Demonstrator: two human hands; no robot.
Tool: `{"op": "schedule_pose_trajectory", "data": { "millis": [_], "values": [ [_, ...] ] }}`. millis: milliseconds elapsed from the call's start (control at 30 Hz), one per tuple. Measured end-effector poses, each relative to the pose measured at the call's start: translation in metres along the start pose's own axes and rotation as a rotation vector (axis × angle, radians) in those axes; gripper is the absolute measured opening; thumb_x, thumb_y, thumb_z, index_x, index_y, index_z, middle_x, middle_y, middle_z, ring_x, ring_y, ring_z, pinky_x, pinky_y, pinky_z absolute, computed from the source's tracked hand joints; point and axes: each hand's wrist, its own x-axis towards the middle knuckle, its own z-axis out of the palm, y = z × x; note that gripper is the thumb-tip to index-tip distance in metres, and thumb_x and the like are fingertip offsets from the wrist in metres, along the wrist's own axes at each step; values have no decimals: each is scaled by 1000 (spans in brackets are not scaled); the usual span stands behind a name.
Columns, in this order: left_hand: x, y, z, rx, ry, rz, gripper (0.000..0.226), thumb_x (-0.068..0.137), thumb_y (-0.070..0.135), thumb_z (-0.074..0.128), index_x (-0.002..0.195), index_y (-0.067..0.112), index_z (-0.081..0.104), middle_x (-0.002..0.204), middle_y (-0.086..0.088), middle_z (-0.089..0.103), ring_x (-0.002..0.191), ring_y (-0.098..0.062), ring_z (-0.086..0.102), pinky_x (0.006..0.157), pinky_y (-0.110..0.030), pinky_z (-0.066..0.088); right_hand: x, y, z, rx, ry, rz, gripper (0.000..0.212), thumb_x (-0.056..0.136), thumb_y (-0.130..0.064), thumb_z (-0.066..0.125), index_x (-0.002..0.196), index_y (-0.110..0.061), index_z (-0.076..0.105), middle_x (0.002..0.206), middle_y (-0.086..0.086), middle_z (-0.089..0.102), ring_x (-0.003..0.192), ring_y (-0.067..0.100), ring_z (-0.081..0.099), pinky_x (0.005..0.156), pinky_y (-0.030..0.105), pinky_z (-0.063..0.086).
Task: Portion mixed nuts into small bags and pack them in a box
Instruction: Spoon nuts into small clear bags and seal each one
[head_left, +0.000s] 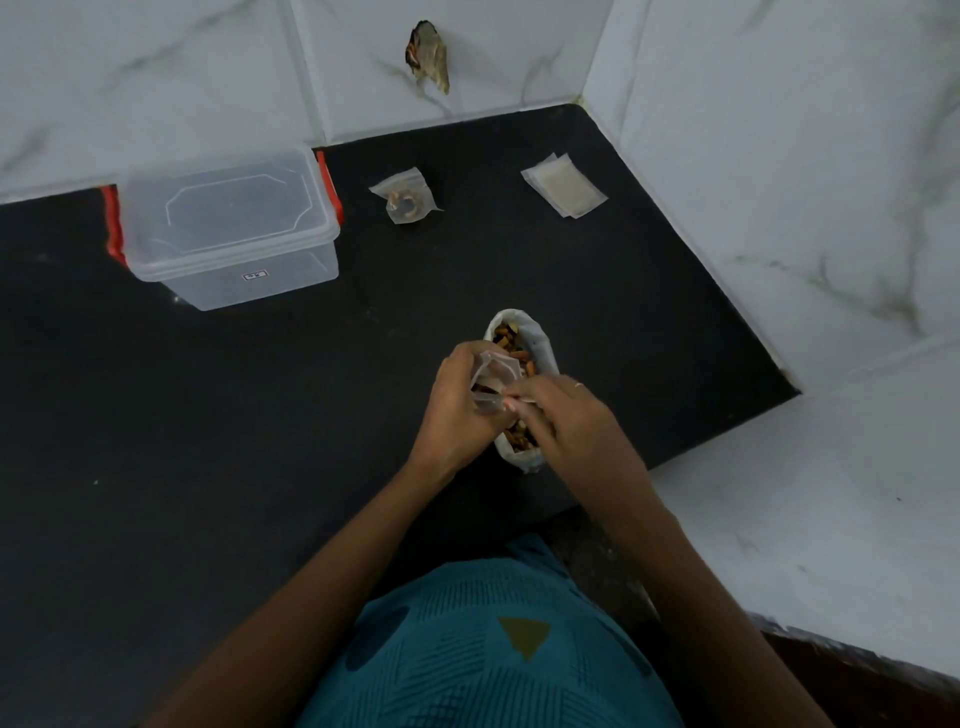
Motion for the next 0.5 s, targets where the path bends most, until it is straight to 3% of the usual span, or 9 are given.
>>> {"op": "schedule_pose_trajectory", "data": {
  "millis": [67,167,300,433,500],
  "values": [
    [1,1,-1,-33,16,-7,41,70,23,75,102,25,50,102,10,57,98,-5,56,81,-20,49,-3,4,-4,62,97,11,29,84,-15,44,92,3,65,87,15,68,77,26,66,73,24,47],
    [3,0,-3,-70,21,-32,45,72,8,76,106,17,48,99,12,55,92,4,56,77,-13,47,-10,11,-5,143,204,45,28,87,-18,47,97,1,64,92,13,68,86,13,62,82,19,46],
    [2,0,-2,-87,14,-32,48,71,12,77,102,31,45,104,12,53,100,-5,55,81,-20,48,-12,11,-6,176,254,31,25,87,-15,48,97,2,64,92,8,66,89,8,58,82,16,46],
    [3,-3,-2,-107,21,-24,49,67,22,75,104,33,45,111,1,54,106,-12,56,86,-30,51,-12,8,-10,202,296,64,24,88,-16,48,98,0,63,91,-6,58,86,-4,55,76,5,44],
    [4,-5,-3,-115,20,-35,51,66,21,76,104,33,44,113,-1,54,108,-11,55,87,-28,50,-12,6,-13,230,315,99,21,88,-17,47,99,-5,61,87,-11,57,81,-12,56,71,4,43]
  ]
}}
